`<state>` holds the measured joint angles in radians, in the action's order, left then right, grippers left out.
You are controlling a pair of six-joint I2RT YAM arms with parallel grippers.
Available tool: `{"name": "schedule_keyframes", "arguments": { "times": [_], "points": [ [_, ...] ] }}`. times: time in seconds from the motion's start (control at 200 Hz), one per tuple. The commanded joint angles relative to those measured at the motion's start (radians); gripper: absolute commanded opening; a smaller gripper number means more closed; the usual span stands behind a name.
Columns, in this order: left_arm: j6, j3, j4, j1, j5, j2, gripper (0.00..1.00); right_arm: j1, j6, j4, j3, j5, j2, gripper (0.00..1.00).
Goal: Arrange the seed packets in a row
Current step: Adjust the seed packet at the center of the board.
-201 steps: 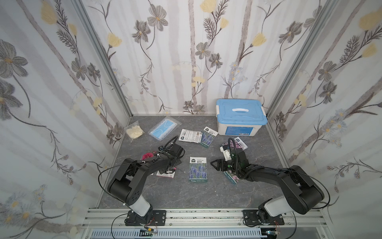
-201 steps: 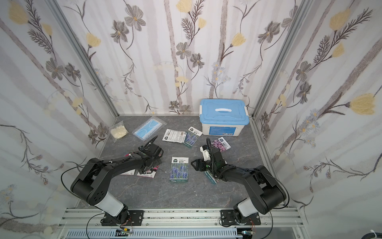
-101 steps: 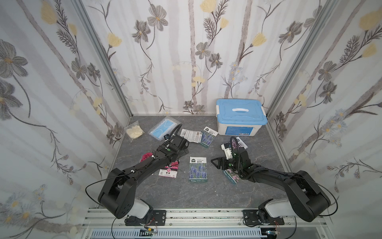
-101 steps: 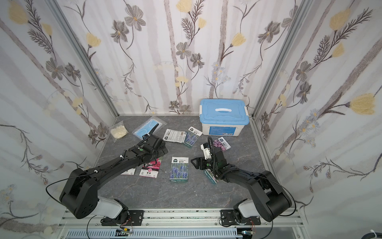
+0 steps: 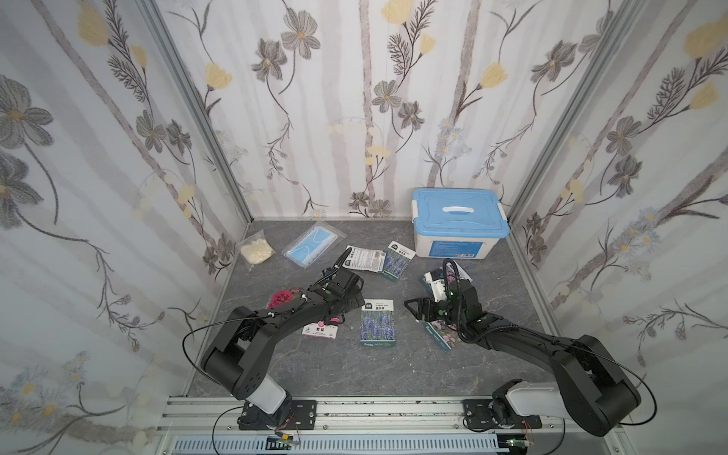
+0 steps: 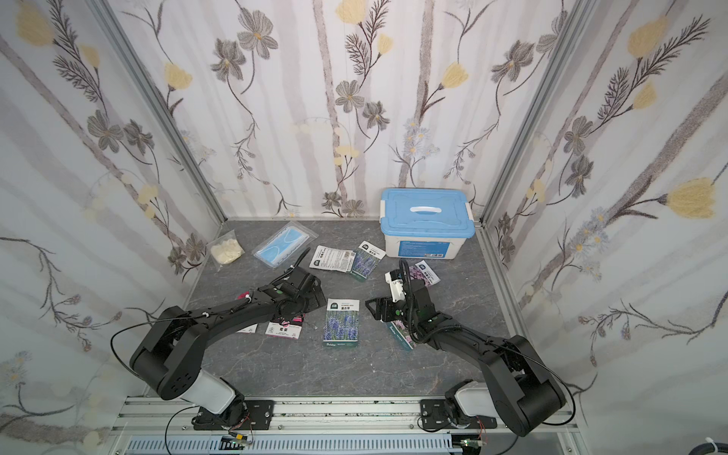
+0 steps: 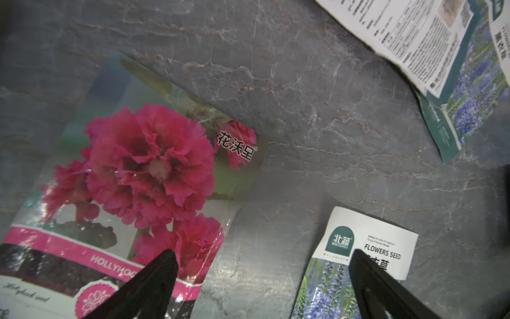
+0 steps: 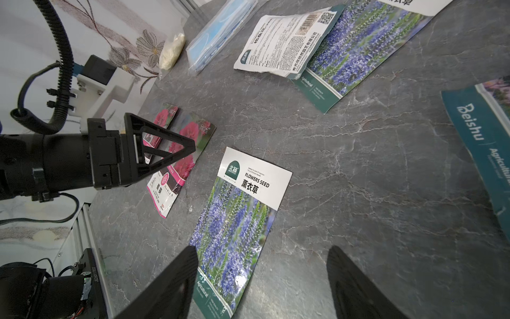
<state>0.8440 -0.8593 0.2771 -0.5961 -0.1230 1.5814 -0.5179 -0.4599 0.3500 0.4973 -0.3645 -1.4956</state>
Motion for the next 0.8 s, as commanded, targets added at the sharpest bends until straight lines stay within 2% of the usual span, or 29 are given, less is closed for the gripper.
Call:
{"name": "schedule_keyframes", "arguments": {
  "times": [0.0,0.205,0.794],
  "points": [
    [0.012,0.009,-0.089,0.001,0.025,0.028,1.00,-0.001,-0.006,0.015,0.008,0.007,-0.015,0.76],
    [0.016,0.022,-0.129,0.013,0.017,0.063,1.00,-0.001,-0.006,0.007,0.006,0.013,-0.020,0.76],
    [-0.016,0.062,-0.132,0.080,0.016,0.005,1.00,-0.005,-0.016,0.015,0.020,0.006,-0.056,0.76]
  ]
}}
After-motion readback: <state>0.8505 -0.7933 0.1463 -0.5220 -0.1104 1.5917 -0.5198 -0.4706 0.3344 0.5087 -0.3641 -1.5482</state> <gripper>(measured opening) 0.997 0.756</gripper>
